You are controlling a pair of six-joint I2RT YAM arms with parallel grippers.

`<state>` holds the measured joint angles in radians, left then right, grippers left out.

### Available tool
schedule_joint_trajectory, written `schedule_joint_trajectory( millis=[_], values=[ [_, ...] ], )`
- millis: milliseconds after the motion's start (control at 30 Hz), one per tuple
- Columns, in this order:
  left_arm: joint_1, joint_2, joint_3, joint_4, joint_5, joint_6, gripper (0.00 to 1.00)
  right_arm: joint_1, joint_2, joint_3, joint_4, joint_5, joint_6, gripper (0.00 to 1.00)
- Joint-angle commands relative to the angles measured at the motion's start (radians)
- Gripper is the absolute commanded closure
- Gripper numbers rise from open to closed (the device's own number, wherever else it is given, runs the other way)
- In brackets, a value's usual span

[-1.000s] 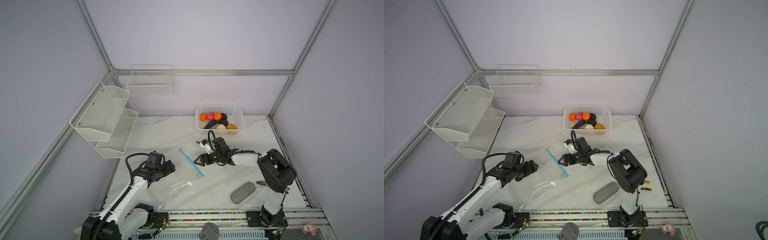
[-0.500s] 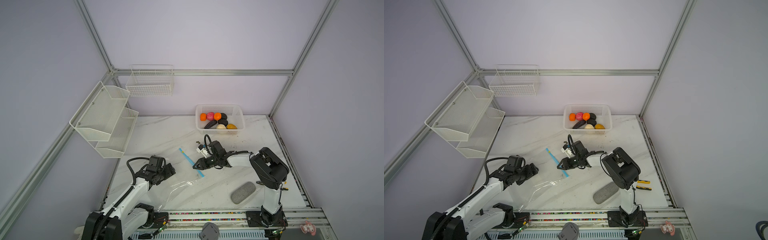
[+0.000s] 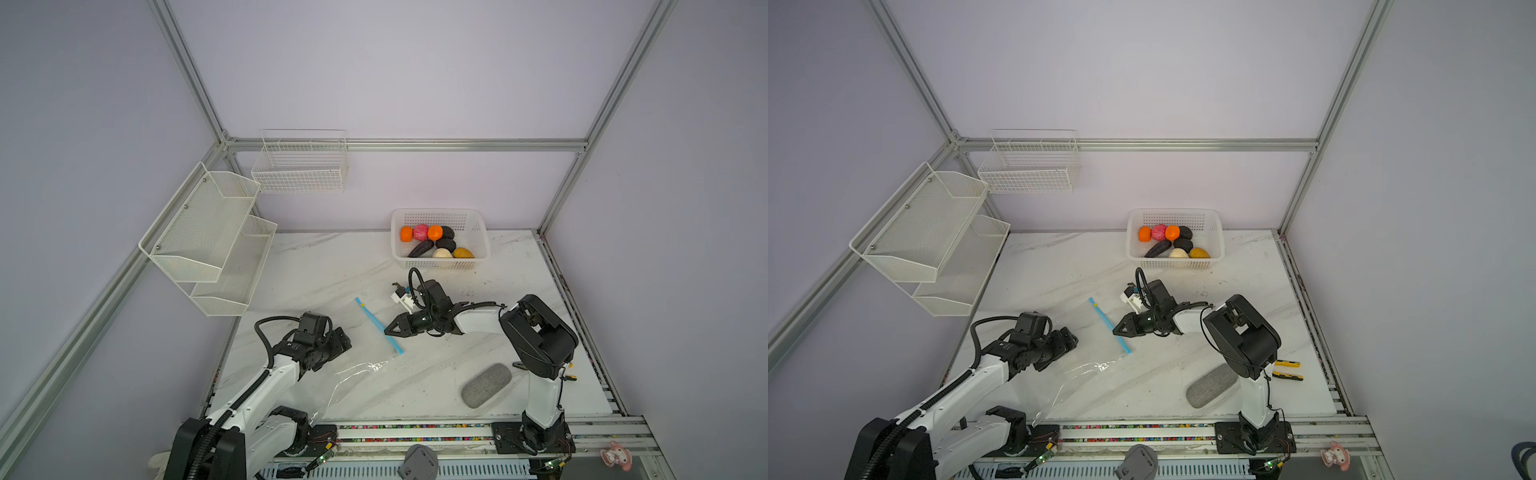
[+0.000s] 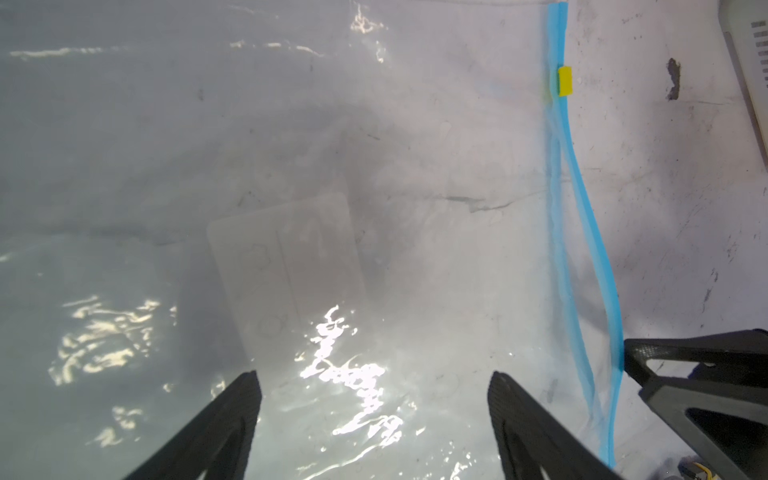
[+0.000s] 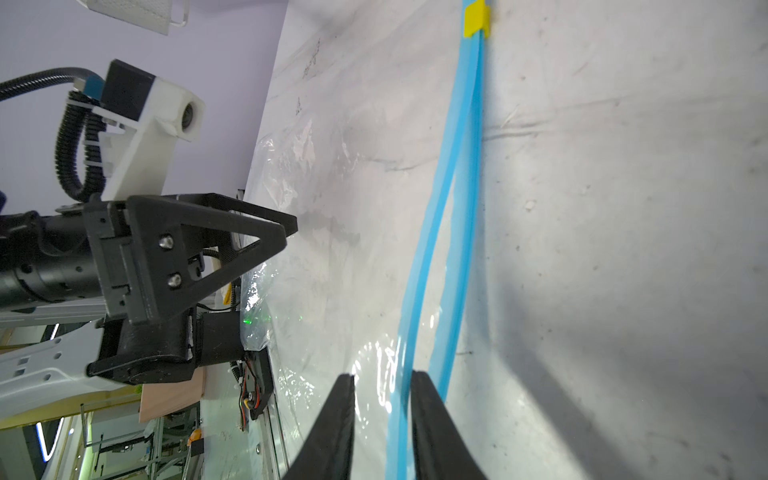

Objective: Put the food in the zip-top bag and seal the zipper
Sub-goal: 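Move the right gripper over the blue zipper while the left gripper lowers, then pinch one blue zipper strip near the bag's near end with the right gripper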

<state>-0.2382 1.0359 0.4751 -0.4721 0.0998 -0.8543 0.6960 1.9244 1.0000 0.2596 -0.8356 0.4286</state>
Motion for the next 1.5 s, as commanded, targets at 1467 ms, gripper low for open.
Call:
schedule_joint_trajectory(
  millis=[1467],
  values=[
    [-0.006,-0.014,0.062,0.045,-0.022,0.016,0.14,0.03,0.0,-0.166,0.37,0.041,0.171,0.96]
  ],
)
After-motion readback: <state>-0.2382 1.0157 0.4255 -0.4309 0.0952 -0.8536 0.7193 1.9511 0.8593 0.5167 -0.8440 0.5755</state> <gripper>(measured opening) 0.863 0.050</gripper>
